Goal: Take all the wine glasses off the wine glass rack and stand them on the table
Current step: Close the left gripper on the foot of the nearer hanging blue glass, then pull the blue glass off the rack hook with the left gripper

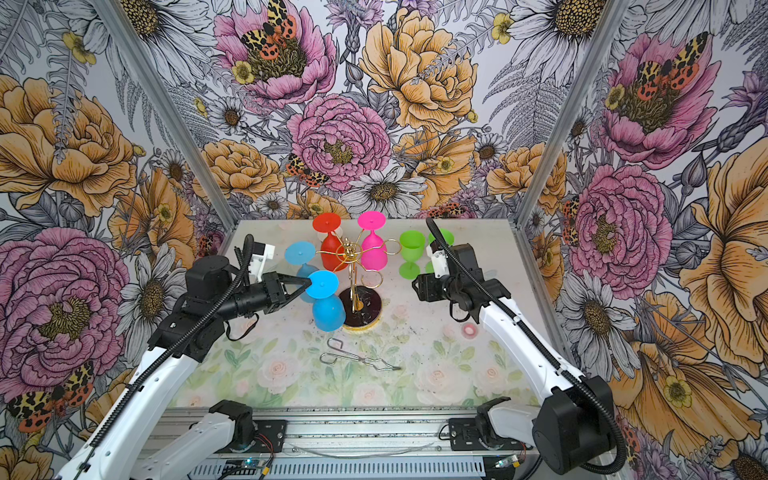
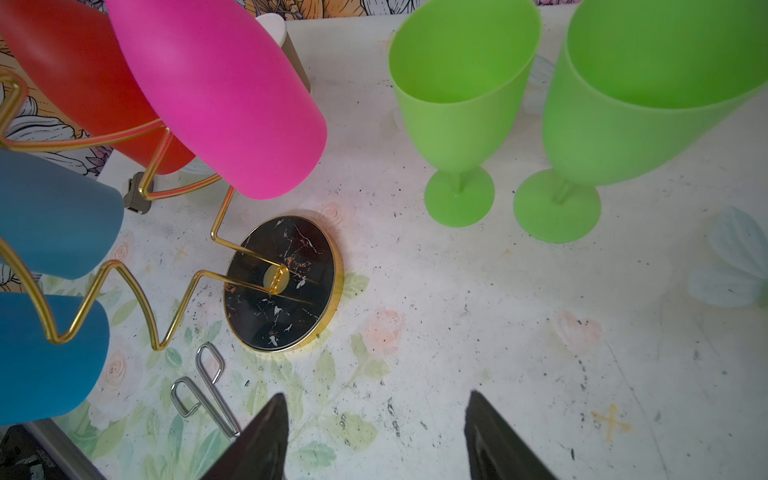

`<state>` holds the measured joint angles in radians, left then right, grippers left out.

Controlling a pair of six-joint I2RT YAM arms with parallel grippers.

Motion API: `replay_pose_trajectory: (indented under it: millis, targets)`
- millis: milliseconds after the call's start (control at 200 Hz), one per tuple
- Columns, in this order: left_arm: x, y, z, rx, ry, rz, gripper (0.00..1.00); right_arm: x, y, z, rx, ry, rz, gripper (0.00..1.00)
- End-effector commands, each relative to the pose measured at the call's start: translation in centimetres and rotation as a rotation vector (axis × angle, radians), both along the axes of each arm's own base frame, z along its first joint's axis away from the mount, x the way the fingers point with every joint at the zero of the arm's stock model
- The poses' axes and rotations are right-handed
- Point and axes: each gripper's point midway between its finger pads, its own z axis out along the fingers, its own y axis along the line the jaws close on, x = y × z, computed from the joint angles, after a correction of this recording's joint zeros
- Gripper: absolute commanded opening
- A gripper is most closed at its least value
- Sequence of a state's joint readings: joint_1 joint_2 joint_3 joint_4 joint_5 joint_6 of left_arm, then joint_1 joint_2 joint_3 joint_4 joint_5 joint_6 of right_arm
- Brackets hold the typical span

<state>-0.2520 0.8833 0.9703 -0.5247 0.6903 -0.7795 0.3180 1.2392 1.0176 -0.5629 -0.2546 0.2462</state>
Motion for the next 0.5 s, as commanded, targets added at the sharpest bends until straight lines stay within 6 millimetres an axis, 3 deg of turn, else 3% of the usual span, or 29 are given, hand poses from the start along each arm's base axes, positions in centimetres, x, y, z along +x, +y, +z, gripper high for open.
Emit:
replay_pose_trajectory:
  millis: [0,495]
  targets:
    - [-0.31,-0.08,0.61,-0.022,-0.024,-0.02,0.13,0.3,-0.08,0.61,0.001,-0.032,-0.02,0.68]
    - [-0.29,-0.44,1.03,-0.078,-0.009,-0.041,0.09,0.31,-0.17,0.36,-0.005,-0.027,-0.027,0.67]
